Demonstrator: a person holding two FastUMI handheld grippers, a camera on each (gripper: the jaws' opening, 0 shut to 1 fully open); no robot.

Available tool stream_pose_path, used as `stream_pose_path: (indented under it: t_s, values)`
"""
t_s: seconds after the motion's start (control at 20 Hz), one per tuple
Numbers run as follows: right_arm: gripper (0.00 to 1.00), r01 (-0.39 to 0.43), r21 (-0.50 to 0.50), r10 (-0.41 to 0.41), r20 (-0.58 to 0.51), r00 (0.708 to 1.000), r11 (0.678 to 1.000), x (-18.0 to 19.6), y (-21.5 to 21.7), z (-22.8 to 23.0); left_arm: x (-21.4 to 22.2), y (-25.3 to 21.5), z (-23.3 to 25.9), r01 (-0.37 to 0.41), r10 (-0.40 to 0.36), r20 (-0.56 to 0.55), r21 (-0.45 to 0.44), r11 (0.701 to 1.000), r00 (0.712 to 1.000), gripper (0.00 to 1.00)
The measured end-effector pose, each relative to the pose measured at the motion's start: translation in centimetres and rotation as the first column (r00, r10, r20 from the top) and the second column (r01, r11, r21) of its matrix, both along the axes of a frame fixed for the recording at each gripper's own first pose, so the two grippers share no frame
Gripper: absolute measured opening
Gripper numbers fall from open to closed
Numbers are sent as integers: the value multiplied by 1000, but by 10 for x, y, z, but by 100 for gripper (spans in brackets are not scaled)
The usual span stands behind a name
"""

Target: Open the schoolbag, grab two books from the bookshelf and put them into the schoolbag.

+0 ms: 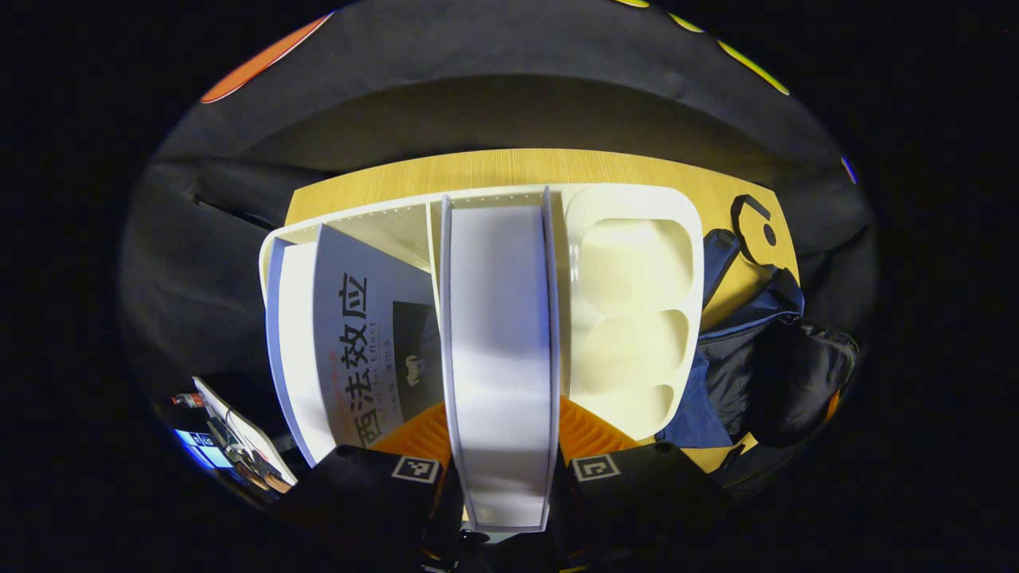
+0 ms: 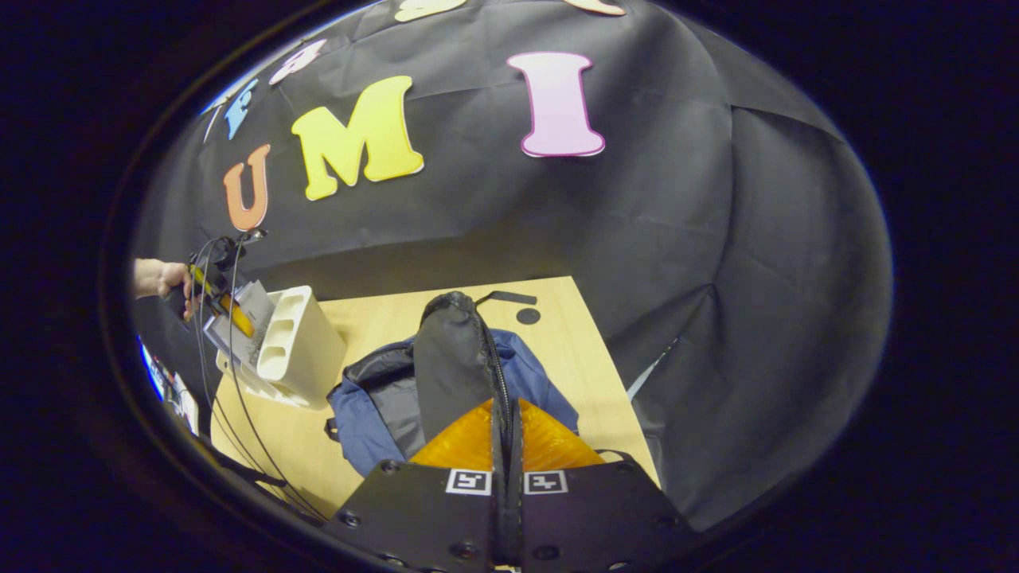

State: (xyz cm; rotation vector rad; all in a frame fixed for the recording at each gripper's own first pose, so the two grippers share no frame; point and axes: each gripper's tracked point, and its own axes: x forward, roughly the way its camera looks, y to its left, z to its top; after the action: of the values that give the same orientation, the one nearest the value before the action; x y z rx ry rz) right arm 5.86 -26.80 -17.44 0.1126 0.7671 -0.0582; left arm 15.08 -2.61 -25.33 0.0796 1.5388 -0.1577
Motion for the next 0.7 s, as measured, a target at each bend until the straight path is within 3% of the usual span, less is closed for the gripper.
stream_pose_path:
  t_s: [0.05, 0.35, 0.55, 0.7]
  values:
    - [0, -1, 0, 1, 1, 1000, 1000, -1, 0, -1, 1, 0, 10, 16, -16, 25, -15, 1000, 1000, 45]
    - [0, -13, 4, 12, 10, 1000, 1000, -4, 3, 0, -31, 22, 81, 66, -59, 135, -50, 997, 989, 43]
    - [0, -4, 15, 4, 12, 1000, 1000, -2, 3, 0, -67, 43, 133, 6, 12, 179, -103, 995, 984, 43]
    - [0, 6, 22, -6, 9, 1000, 1000, -5, 4, -1, -100, 46, 157, -79, 116, 176, -205, 976, 977, 43]
